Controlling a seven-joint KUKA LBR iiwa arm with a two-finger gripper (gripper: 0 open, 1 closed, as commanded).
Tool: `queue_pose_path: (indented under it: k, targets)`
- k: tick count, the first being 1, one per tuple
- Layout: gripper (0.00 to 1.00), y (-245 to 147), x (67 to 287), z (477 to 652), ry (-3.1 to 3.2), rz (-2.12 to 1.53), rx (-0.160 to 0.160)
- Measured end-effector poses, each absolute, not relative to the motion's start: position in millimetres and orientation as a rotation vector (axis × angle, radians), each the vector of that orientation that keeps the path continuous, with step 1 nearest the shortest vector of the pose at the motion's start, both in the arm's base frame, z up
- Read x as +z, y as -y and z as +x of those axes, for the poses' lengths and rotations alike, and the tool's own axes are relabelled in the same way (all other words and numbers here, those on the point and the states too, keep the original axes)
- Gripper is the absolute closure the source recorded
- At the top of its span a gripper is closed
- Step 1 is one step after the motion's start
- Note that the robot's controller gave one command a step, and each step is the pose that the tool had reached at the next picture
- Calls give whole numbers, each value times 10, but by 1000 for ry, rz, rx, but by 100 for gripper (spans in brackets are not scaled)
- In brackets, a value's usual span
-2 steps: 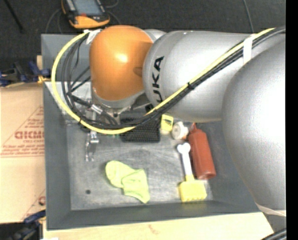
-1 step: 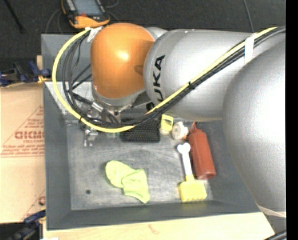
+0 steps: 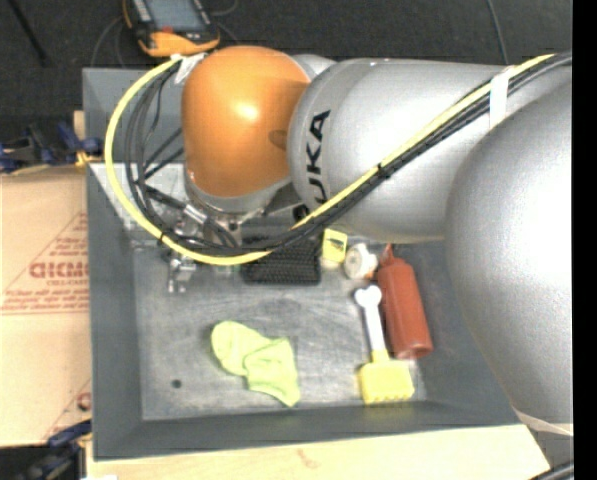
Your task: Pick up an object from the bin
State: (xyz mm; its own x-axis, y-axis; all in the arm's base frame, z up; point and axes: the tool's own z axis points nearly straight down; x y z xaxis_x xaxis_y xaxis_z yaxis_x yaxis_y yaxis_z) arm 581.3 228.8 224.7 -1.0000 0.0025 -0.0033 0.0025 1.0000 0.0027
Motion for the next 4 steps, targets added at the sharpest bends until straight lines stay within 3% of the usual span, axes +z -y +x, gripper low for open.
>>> queue_pose_path:
  k: [1,2,3,4]
  targets:
    - [0,-2292,1413,5591,-3141,-12,3]
    - [0,-2293,1420,5596,-3139,-10,4]
    - [0,-1953,1559,5658,-3135,-142,2]
    - [0,-1712,2147,5423,-3120,-392,-3]
